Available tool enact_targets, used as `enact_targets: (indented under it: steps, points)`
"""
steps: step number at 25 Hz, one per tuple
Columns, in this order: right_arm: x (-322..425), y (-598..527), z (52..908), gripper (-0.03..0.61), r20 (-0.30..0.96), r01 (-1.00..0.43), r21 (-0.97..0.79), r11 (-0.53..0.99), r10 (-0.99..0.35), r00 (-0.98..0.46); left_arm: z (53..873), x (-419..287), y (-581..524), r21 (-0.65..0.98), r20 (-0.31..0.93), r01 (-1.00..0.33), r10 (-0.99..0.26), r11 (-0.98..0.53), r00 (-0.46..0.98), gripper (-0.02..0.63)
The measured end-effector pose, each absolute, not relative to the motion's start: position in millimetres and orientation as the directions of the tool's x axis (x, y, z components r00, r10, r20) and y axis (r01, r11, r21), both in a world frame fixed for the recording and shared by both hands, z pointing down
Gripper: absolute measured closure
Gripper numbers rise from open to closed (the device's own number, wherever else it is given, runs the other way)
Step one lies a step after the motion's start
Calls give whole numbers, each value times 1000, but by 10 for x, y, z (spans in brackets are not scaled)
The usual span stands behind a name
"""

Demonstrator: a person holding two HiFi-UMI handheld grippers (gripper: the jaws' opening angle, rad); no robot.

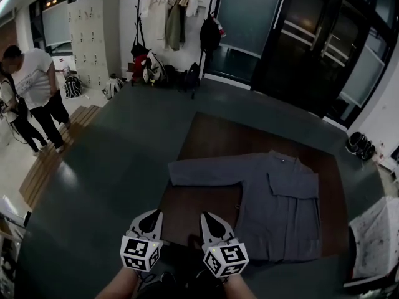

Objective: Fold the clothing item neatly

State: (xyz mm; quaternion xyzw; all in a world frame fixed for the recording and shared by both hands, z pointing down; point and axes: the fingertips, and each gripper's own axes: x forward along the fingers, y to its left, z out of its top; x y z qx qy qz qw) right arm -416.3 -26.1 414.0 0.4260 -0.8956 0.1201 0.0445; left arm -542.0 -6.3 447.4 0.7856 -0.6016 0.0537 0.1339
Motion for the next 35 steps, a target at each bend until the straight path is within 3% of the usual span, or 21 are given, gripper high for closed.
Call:
enact_targets:
  steps: [7, 17, 28, 35]
  points:
    - [-4348, -596, 4306, 588, 219, -787, -179, 590, -756, -616, 4493, -5511, -335, 203, 253, -951, -926, -232, 279, 606]
    - [-4567, -1321, 4674, 588, 299, -770, -158, 619, -713, -634, 4470, -5667, -831, 161, 277, -972, -937, -173, 212, 606]
    - [-5082, -1623, 5391, 588, 505, -766, -77, 639, -637, -582, 4945, -5759, -1247, 195, 375, -946, -871, -261, 318, 606]
    - [-5422, -1821, 5815, 555, 610, -788, -34, 615, -612, -503, 5132, -5978, -1527, 229, 408, -907, -812, -352, 418, 606]
